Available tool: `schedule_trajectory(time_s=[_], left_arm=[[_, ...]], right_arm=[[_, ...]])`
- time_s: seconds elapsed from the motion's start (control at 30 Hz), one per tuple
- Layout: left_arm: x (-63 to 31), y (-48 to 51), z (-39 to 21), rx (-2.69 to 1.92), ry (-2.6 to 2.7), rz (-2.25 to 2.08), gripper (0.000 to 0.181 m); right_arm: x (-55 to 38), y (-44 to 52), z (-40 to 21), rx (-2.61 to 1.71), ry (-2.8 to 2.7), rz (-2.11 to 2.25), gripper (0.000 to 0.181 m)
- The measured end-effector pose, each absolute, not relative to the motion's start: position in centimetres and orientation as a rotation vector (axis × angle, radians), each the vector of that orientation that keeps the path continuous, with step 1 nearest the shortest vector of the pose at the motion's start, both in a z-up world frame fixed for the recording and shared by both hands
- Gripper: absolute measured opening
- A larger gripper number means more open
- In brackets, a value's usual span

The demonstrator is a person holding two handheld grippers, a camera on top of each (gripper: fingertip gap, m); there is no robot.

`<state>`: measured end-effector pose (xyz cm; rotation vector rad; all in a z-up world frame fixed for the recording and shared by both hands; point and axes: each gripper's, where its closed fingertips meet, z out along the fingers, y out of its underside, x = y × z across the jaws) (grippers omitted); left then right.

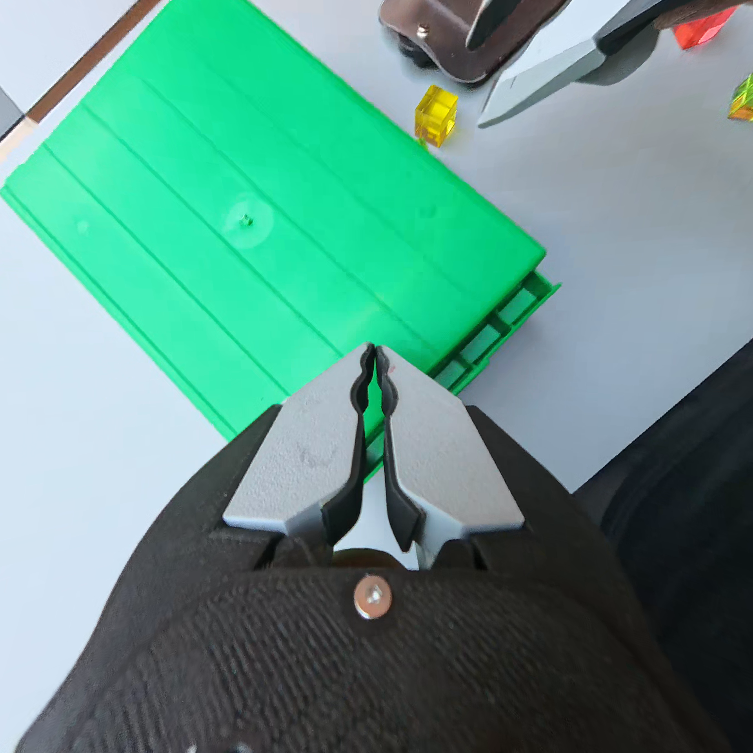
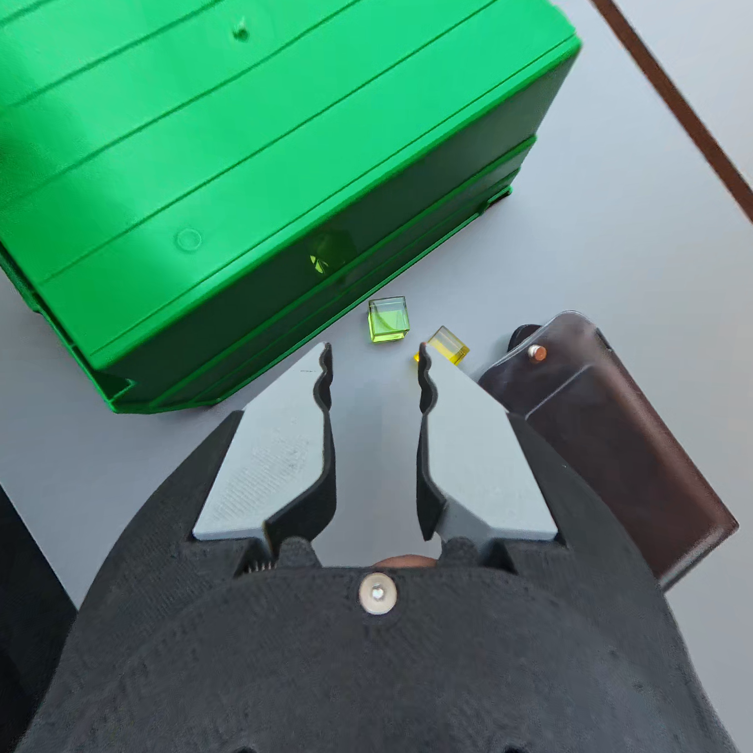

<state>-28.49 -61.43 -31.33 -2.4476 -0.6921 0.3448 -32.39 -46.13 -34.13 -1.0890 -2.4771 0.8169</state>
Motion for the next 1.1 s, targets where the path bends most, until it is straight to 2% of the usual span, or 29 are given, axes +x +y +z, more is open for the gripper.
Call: schedule_trajectory(time_s=[0.1,0.17,0.3,0.4,0.47,0.57,0.67,0.83,0.97,1.1], left_arm=[[-28.1,-63.7,-31.4,-2.447,-0.723,0.336,0.0],[-27.5,-64.9,-31.4,-2.44,-0.74,0.315,0.014],[-26.1,-66.1,-31.4,-2.423,-0.74,0.246,0.028],[-25.4,-66.6,-31.7,-2.434,-0.724,0.225,0.028],[-25.3,-66.9,-31.9,-2.451,-0.729,0.233,0.028],[-25.4,-67.2,-32.3,-2.455,-0.767,0.227,0.027],[-25.5,-67.3,-32.4,-2.443,-0.786,0.2,0.022],[-25.4,-67.6,-32.0,-2.429,-0.751,0.2,0.029],[-25.3,-68.1,-32.4,-2.406,-0.772,0.189,0.029],[-25.1,-68.2,-32.9,-2.384,-0.797,0.159,0.029]], right_arm=[[-32.6,-46.6,-36.1,-1.039,-2.561,0.748,0.039],[-33.1,-47.1,-37.0,-1.015,-2.594,0.72,0.038],[-34.8,-47.3,-39.2,-0.958,-2.633,0.624,0.039],[-35.2,-47.2,-40.9,-0.928,-2.703,0.561,0.039],[-35.0,-47.0,-42.0,-0.914,-2.753,0.514,0.025],[-34.8,-47.3,-42.0,-0.906,-2.768,0.572,0.024],[-34.5,-47.0,-40.9,-0.902,-2.731,0.638,0.025],[-34.8,-47.9,-34.5,-0.859,-2.624,0.848,0.025],[-35.1,-53.0,-27.8,-0.684,-2.592,1.053,0.025],[-33.7,-59.5,-27.0,-0.466,-2.746,1.069,0.024]])
